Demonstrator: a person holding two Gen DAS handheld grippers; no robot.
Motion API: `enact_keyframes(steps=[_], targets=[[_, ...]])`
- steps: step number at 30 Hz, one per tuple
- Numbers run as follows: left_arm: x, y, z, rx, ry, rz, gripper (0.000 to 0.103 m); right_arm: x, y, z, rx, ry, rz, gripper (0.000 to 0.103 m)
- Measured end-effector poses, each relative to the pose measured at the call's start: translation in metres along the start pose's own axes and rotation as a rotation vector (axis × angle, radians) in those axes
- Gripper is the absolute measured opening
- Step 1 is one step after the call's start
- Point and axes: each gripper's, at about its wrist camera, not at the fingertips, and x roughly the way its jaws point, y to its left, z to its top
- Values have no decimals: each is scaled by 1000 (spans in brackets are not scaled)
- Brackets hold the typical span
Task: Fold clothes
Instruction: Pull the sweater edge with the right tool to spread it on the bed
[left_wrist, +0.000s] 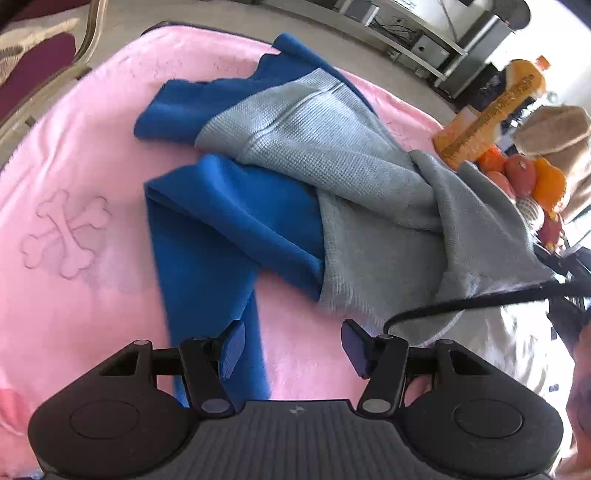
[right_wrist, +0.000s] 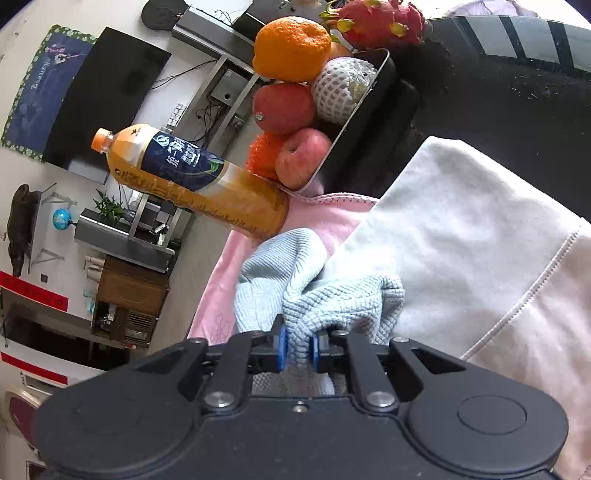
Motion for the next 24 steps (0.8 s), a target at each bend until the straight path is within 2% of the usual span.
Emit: enact_keyframes(steps=[4,7,11,12,14,15,16,17,20,22,24], targets=[[18,-4,12,-95,6,-41,52,-2,-6,2,-1,10,12,13],[30,-11,20,-123,15,-55,52,2,-6,7,-7,15,18,13],[39,-14,15,-125,58,3,51,0,-7,9,-5,17,29,14],[37,-16,12,-97,54,30,51,-1,-8,10,-4,18,32,15],[23,-26,8,45,-16,129,57,-2,-8,11,-3,19,37,15],[15,-33,7,110,-64,193,55,-3,-9,11,-3,20,40,15],[8,-40,6,175,-112,257,48,-3,-9,12,-2,20,43,15],[1,-45,6,215,-169,321,47,-4,-9,13,-2,21,46,15],[-19,-54,6,293,-355,511,51,-6,-10,14,-1,23,55,18],[-31,-59,4,292,-490,645,54,-10,-11,16,2,32,71,27],[-44,-55,4,236,-551,679,53,-22,-16,18,30,36,84,30]])
